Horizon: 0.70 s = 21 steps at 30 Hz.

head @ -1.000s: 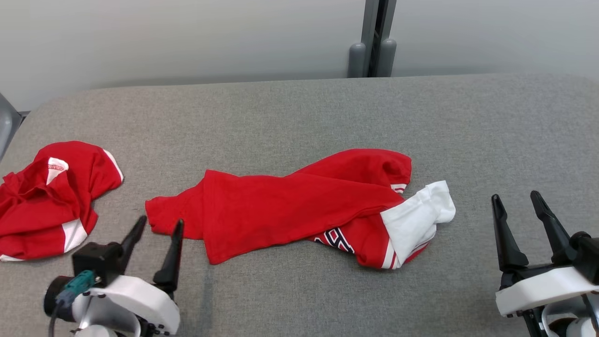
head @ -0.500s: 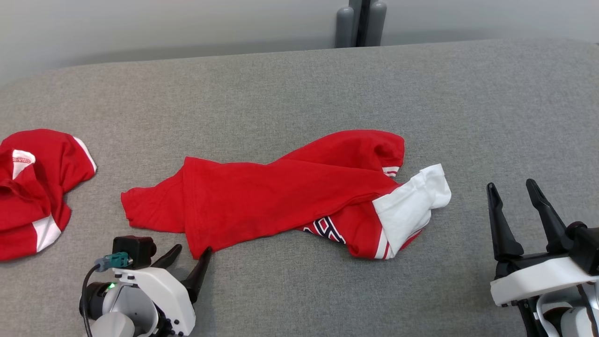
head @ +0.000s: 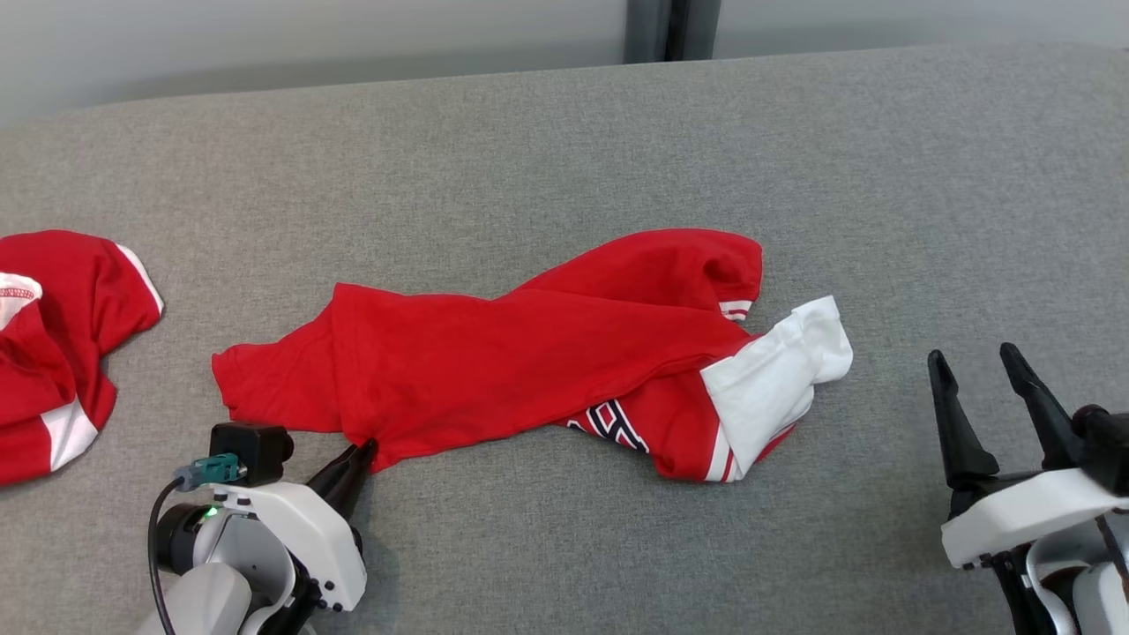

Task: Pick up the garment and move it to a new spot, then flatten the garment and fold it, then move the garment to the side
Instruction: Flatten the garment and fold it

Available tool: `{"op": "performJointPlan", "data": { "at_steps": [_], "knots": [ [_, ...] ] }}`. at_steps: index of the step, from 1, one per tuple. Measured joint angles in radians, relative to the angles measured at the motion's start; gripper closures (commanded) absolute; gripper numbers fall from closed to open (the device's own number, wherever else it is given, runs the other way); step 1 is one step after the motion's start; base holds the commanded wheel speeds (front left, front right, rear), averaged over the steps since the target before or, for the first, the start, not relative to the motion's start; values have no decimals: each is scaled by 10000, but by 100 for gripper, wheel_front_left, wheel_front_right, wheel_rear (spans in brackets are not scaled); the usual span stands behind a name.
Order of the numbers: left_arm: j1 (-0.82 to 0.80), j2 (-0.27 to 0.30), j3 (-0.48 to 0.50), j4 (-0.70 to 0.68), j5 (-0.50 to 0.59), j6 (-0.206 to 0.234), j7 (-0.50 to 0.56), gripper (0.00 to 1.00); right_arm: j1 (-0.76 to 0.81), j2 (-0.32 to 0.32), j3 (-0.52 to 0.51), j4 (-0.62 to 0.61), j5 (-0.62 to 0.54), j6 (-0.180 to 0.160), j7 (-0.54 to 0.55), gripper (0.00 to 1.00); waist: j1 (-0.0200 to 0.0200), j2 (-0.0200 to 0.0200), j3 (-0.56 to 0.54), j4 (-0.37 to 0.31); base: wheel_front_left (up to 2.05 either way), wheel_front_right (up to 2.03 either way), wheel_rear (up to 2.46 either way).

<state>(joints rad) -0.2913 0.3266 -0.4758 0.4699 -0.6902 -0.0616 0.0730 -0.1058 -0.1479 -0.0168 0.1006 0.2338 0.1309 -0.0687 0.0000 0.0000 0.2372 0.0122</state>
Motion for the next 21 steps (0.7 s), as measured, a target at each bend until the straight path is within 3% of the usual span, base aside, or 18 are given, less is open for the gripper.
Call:
{"op": "performJointPlan", "data": {
  "at_steps": [10,19,21],
  "knots": [
    [-154,81,-155,-464,86,13,56,100,-1595,-1524,2334,1367,1732,0,245,0,0,0,277,397,0,0,0],
    [-339,50,-305,-562,134,-33,-44,100,-2808,-2449,4316,2464,3777,0,456,0,0,0,514,695,0,0,0],
    [-357,48,-324,-558,144,-38,-104,100,-2950,-2621,4688,2569,4316,0,512,89,0,0,535,735,0,0,0]
  ]
}}
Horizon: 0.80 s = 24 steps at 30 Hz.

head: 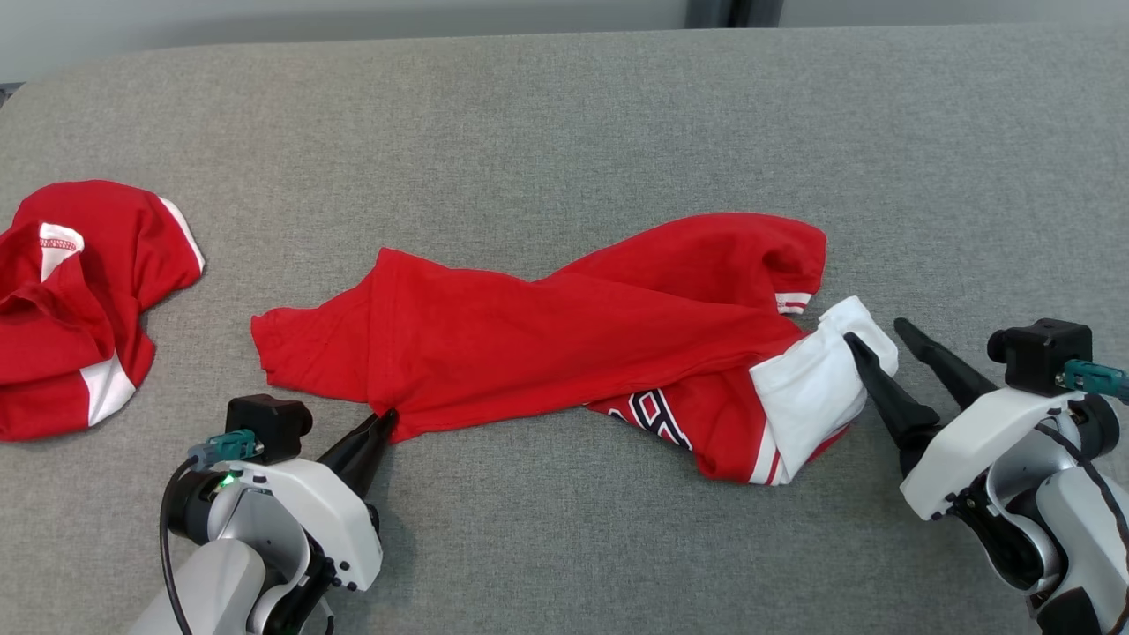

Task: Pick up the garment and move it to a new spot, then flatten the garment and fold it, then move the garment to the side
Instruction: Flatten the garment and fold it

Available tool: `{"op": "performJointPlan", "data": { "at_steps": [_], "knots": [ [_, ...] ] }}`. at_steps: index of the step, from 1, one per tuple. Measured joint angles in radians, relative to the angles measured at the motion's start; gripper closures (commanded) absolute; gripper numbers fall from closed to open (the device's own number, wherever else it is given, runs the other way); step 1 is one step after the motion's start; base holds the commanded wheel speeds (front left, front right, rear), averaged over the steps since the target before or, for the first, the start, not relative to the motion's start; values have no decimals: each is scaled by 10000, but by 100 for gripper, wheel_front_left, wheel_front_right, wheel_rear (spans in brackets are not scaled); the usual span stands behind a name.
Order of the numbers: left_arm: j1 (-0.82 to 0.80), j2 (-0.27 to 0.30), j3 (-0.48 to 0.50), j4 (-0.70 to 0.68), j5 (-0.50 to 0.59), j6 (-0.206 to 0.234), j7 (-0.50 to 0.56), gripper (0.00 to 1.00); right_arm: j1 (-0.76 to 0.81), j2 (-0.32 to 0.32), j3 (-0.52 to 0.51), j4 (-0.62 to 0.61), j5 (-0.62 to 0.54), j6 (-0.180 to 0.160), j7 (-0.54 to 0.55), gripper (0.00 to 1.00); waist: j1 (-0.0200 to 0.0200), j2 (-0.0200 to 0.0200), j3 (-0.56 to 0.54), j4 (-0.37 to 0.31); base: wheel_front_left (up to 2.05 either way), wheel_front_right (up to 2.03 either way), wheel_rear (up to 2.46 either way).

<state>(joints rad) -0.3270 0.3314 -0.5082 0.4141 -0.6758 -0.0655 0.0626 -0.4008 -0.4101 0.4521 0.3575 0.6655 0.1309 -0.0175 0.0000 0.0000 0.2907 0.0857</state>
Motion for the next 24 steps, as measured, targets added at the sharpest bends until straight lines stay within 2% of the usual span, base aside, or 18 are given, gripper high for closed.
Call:
{"op": "performJointPlan", "data": {
  "at_steps": [1,8,13,19,24],
  "knots": [
    [-4,-2,-2,2,6,0,-27,100,-34,-71,171,0,276,0,-2,100,0,0,6,12,0,0,0],
    [-2,59,75,-155,48,58,-320,100,-54,-619,794,-270,1737,-2,-491,100,0,0,-36,8,0,0,0],
    [58,326,303,-769,25,288,-410,100,-32,-953,798,-777,2052,0,-1448,100,0,0,-117,-35,0,0,0],
    [64,897,652,-2113,13,642,-176,100,-127,-1058,-245,-1390,1350,0,-2291,100,0,0,-275,-75,0,0,0],
    [-199,1348,928,-3382,38,851,140,100,-295,-489,-1881,-2153,211,0,-2408,100,0,0,-467,-123,0,0,0]
  ]
}}
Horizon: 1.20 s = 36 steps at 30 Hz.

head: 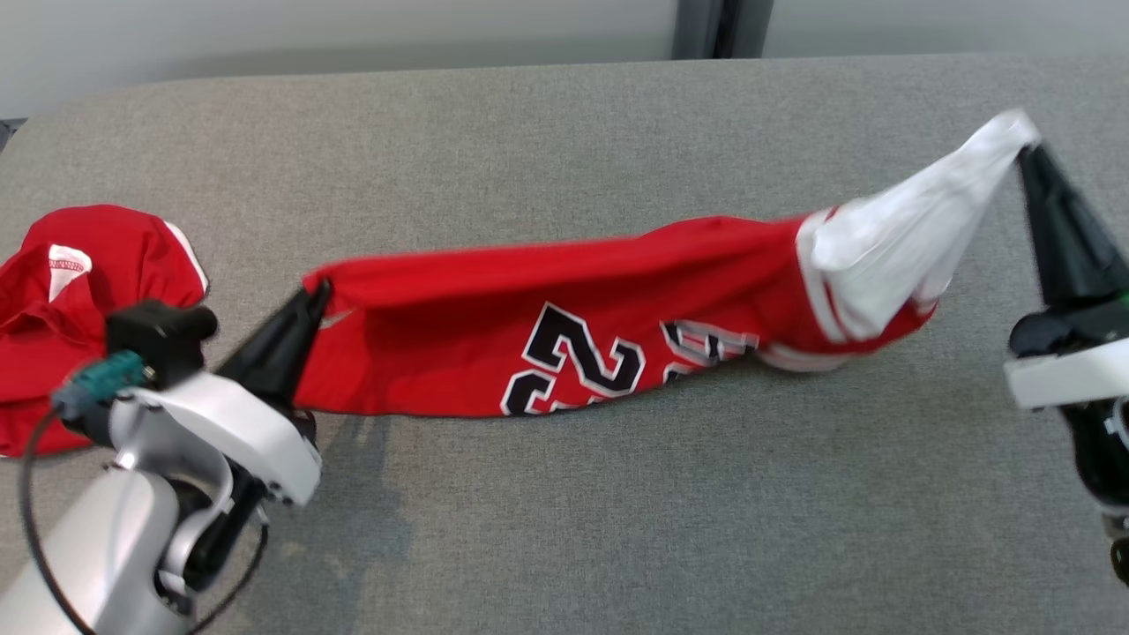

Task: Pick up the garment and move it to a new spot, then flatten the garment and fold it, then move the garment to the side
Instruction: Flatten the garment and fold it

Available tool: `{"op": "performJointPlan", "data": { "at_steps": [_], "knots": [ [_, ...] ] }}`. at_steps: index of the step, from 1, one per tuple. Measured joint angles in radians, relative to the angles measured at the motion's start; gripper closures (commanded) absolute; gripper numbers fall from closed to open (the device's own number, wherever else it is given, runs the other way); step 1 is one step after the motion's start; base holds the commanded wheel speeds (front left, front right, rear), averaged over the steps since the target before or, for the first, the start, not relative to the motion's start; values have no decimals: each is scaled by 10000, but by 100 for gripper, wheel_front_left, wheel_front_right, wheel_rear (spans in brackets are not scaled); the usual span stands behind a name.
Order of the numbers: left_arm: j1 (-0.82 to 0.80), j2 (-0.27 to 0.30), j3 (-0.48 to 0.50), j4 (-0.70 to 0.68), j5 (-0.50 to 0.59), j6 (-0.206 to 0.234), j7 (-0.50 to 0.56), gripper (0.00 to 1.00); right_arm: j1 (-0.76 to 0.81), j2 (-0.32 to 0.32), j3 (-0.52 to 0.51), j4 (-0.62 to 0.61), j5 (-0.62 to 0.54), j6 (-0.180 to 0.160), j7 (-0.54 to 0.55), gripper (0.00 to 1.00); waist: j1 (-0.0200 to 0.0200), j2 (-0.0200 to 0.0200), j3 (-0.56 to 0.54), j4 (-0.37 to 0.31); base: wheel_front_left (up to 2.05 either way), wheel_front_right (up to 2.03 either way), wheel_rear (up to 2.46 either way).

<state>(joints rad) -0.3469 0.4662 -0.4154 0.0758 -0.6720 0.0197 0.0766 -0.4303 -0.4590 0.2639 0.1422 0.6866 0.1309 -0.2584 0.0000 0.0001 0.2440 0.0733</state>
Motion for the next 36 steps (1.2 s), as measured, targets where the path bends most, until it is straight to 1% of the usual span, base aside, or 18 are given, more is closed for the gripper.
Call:
{"op": "performJointPlan", "data": {
  "at_steps": [5,9,12,14,15,16,17,21,23,26,31,34,36],
  "knots": [
    [-659,295,481,-1208,21,213,113,100,-192,744,-1521,-1085,-1158,0,-19,100,0,0,-220,-63,0,0,0],
    [-1395,443,922,-2197,192,504,-31,100,-468,1137,-2405,-2121,-1843,0,65,100,0,0,-398,-111,0,0,0],
    [-1972,558,1237,-2961,328,669,-105,100,-682,1337,-2986,-3066,-2148,0,403,100,0,0,-503,-154,0,0,0],
    [-2277,646,1390,-3386,385,723,-48,100,-781,1509,-3254,-3628,-2203,0,732,100,0,0,-537,-193,0,0,0],
    [-2277,646,1390,-3386,385,723,-48,100,-781,1509,-3254,-3628,-2203,0,732,100,0,0,-537,-193,0,0,0],
    [-2486,761,1444,-3664,443,784,92,100,-832,1647,-3417,-4057,-2299,0,1060,100,0,0,-546,-242,0,0,0],
    [-2589,798,1461,-3751,451,784,167,100,-859,1705,-3469,-4230,-2313,0,1221,100,0,0,-537,-262,0,0,0],
    [-2976,882,1384,-3770,491,754,387,100,-1101,1787,-3421,-4357,-2343,0,1664,100,0,0,-439,-313,0,0,0],
    [-3391,836,1202,-3540,477,520,470,100,-1487,1762,-3152,-4148,-2343,0,1856,100,0,0,-320,-342,0,0,0],
    [-4219,596,869,-2715,430,63,522,100,-2431,1597,-2731,-3344,-2336,0,1977,100,0,0,-68,-373,0,0,0],
    [-6246,33,458,-508,460,-746,245,100,-4659,1241,-1887,-1384,-2180,-2,1858,100,0,0,497,-365,0,0,0],
    [-7704,-336,318,1007,637,-1055,-245,100,-6337,1269,-1406,-86,-2008,-2,1522,100,0,0,890,-348,0,0,0],
    [-8683,-546,263,2080,752,-1177,-650,100,-7480,1344,-1143,886,-1994,0,1166,100,0,0,1134,-346,0,0,0]
  ]
}}
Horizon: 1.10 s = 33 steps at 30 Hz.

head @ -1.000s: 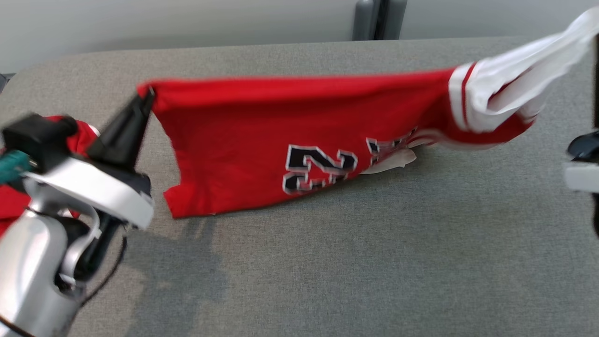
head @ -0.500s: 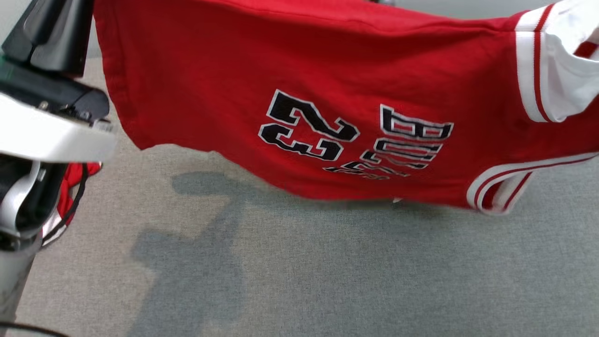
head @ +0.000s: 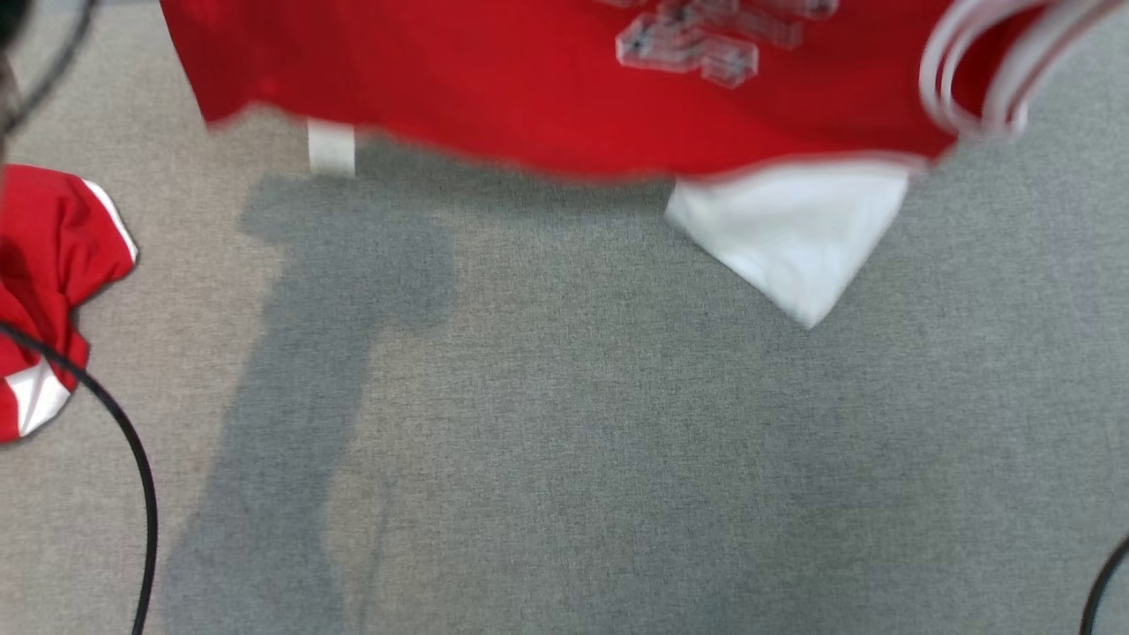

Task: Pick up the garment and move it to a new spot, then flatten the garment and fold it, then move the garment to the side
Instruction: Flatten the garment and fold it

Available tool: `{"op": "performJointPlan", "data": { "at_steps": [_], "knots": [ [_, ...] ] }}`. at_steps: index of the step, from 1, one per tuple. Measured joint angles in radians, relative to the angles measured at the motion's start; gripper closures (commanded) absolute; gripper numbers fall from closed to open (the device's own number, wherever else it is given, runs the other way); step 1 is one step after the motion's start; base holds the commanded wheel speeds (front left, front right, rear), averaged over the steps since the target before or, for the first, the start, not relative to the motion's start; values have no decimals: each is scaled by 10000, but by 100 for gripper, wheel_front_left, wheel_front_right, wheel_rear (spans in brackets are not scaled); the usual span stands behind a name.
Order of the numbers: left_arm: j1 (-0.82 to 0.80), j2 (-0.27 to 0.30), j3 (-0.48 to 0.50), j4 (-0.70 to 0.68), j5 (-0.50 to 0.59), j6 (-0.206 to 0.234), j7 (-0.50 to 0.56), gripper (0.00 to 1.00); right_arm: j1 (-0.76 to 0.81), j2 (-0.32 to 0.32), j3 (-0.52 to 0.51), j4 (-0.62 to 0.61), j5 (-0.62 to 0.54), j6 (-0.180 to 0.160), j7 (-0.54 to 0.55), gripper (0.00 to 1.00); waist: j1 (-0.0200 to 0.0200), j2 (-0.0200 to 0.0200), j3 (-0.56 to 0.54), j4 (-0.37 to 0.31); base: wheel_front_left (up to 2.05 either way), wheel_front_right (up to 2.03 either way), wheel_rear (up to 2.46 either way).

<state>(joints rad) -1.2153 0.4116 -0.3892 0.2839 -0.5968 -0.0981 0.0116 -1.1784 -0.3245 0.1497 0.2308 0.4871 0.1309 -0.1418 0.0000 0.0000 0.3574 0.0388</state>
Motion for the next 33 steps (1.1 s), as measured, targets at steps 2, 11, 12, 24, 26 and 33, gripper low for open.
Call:
{"op": "performJointPlan", "data": {
  "at_steps": [2,11,12,24,26,33],
  "knots": [
    [-866,-201,56,1028,100,-77,-522,100,-1111,180,173,1032,82,-2,-416,100,0,0,211,-2,0,0,0],
    [-3032,-493,-349,5348,94,-280,-1300,100,-4262,1860,-42,5871,125,0,-1179,100,0,0,571,-451,0,0,0],
    [-3066,-543,-424,5670,-48,-288,-1212,100,-4358,1942,-33,6295,46,0,-1183,100,0,0,624,-472,0,0,0],
    [-188,-784,-2033,5787,-2575,-316,-1825,100,-1689,1916,2284,6865,1845,0,-878,100,0,0,1327,-152,0,0,0],
    [894,-706,-2368,5591,-2798,-314,-2146,100,-464,1592,2823,6203,2510,-2,-865,100,0,0,1238,-95,0,0,0],
    [4157,-401,-2504,4215,-3902,-314,-2679,100,3494,318,3613,3538,4464,0,-1072,100,0,0,823,-109,0,0,0]
  ]
}}
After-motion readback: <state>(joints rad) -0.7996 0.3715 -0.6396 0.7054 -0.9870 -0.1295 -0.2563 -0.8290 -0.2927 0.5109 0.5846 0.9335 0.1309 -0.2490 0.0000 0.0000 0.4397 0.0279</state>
